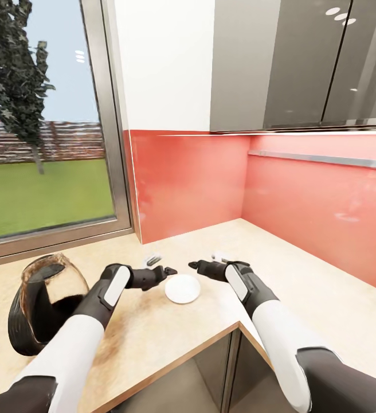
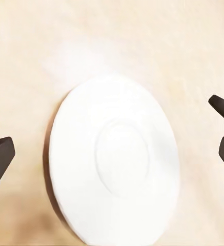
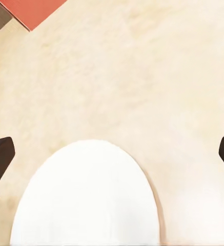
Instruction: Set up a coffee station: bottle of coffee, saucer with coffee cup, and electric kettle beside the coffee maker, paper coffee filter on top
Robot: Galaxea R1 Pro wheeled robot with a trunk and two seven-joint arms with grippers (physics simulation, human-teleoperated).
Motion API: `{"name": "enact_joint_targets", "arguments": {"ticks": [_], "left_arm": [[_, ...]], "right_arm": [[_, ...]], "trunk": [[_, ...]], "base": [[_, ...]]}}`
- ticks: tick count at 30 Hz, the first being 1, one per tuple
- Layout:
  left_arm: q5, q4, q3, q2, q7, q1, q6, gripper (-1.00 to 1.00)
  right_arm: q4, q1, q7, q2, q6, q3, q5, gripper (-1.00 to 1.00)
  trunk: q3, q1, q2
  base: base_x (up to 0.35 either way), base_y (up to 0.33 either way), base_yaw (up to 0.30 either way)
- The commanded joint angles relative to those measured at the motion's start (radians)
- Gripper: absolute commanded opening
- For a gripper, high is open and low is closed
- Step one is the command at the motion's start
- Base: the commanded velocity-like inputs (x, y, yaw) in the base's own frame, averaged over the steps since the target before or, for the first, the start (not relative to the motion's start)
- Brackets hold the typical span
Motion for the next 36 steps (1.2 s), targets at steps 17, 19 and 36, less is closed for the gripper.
{"name": "enact_joint_targets", "arguments": {"ticks": [17, 19, 36], "left_arm": [[0.060, 0.039, 0.006, 0.002, -0.002, 0.000, -0.013, 1.00], [0.065, 0.044, 0.015, 0.003, -0.002, 0.000, -0.013, 1.00], [0.070, 0.052, 0.028, 0.001, -0.003, 0.000, -0.013, 1.00]], "right_arm": [[0.124, 0.000, 0.003, 0.000, -0.001, -0.003, -0.008, 1.00], [0.133, 0.000, 0.014, 0.000, -0.002, -0.003, -0.024, 1.00], [0.262, 0.001, 0.275, 0.000, -0.014, -0.003, -0.063, 1.00]], "trunk": [[-0.001, 0.000, -0.001], [-0.001, 0.000, -0.001], [-0.001, 0.000, -0.001]], "base": [[0.000, 0.000, 0.000], [0.000, 0.000, 0.000], [0.000, 0.000, 0.000]]}}
